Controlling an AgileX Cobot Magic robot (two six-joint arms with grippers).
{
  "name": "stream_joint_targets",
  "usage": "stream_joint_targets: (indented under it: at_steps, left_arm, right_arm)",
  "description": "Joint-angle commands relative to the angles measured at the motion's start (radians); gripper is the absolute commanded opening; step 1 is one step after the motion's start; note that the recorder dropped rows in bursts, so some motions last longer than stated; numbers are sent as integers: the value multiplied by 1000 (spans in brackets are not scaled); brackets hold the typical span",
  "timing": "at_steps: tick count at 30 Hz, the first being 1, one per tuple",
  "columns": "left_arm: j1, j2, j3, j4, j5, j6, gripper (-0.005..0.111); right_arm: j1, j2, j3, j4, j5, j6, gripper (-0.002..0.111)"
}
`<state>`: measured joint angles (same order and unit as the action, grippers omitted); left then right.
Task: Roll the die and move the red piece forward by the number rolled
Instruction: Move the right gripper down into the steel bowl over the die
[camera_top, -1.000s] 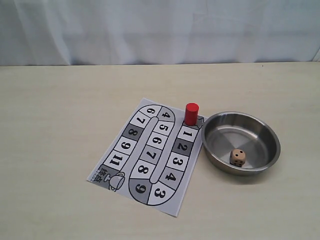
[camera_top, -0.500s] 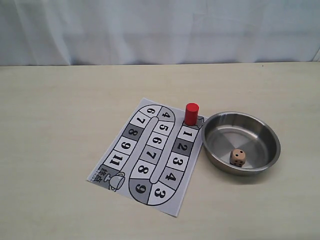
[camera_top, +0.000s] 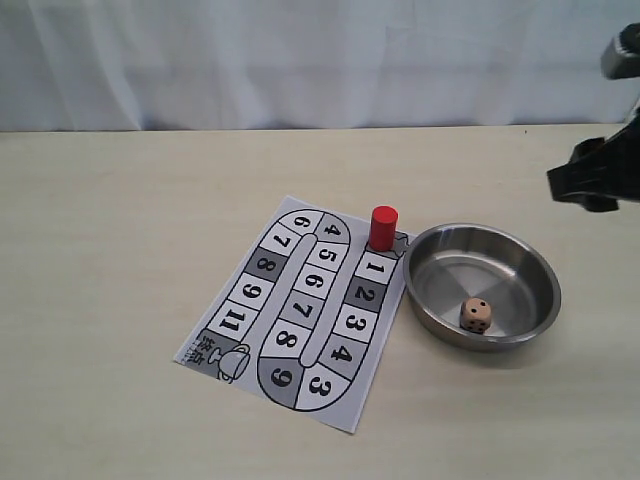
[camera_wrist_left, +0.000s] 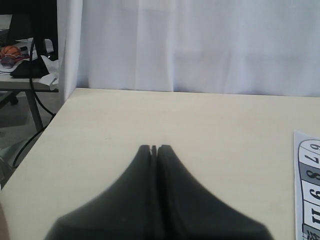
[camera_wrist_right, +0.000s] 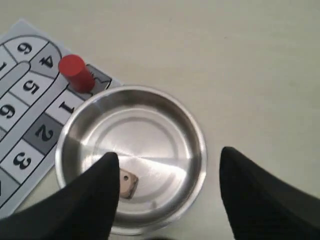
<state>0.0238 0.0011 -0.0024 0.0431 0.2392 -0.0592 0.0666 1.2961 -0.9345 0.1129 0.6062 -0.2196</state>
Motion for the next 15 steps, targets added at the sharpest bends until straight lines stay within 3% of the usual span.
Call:
stream_joint_targets:
  at_steps: [1, 15]
  left_arm:
    - [0, -1, 2, -1, -5, -5, 0]
    - [0, -1, 2, 1, -12, -5, 0]
  right_arm:
    - [89, 100, -18, 1, 26, 17, 56]
    - [146, 375, -72, -9, 80, 101, 56]
